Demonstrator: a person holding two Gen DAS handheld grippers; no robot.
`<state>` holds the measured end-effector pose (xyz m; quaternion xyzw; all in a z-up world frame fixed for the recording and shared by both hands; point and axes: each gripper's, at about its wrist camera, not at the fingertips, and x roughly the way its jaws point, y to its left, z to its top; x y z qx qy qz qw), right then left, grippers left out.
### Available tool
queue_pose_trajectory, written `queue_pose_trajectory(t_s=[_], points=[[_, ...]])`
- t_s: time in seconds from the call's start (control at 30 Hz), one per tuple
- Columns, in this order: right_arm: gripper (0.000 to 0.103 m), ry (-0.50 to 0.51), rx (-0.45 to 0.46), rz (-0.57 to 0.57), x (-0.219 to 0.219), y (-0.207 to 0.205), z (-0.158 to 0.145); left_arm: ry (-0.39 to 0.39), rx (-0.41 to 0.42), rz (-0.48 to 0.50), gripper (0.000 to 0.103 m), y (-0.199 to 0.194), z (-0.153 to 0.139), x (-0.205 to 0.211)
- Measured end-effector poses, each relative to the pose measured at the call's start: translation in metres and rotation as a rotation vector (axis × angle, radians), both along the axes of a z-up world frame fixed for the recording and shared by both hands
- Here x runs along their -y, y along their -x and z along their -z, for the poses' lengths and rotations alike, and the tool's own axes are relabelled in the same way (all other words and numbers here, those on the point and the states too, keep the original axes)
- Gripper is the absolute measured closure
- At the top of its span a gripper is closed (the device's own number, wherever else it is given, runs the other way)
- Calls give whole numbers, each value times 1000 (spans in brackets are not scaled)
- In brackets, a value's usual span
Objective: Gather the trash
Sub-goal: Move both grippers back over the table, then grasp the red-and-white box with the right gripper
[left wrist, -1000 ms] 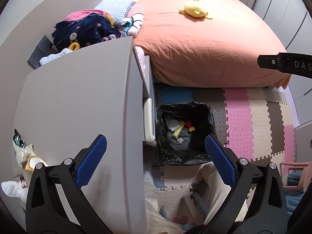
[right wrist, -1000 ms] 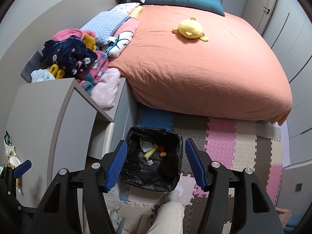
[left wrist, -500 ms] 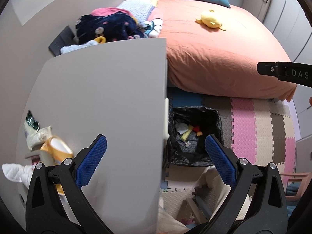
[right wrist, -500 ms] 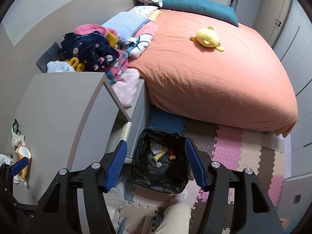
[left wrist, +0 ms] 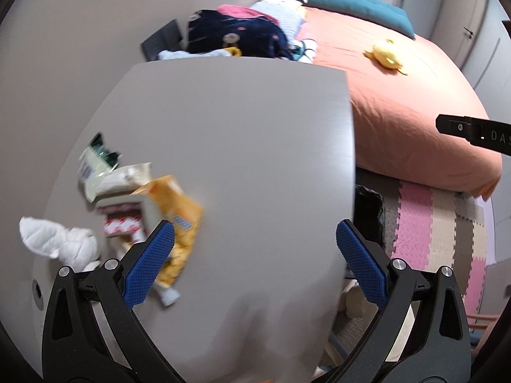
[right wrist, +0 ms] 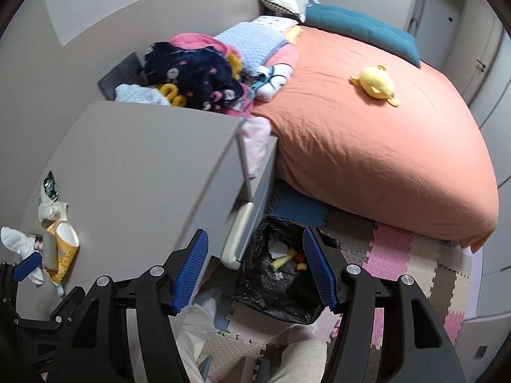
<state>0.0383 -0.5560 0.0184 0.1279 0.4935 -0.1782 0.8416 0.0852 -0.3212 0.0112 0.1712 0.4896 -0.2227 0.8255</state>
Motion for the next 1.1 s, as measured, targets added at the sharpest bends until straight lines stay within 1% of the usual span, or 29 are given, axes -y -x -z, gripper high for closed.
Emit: queue_pose_trajectory(t_s=[0.33, 0.6, 0.73, 0.87, 1.1], points=[[40, 0, 8, -113, -56, -22, -3, 11, 14, -117, 5, -9, -5, -61], [40, 0, 19, -227, -109, -40, -6, 16, 26, -224, 5, -14, -8, -116], [40, 1, 19, -284, -136, -48, -6, 22, 19, -292, 5, -18, -5, -149], [40, -6, 15, -330, -160, -58, -5, 25, 10, -347, 5, -23, 0, -174], [40, -36, 12, -404, -202, -70, -1, 49, -27, -445, 5, -44, 13, -202]])
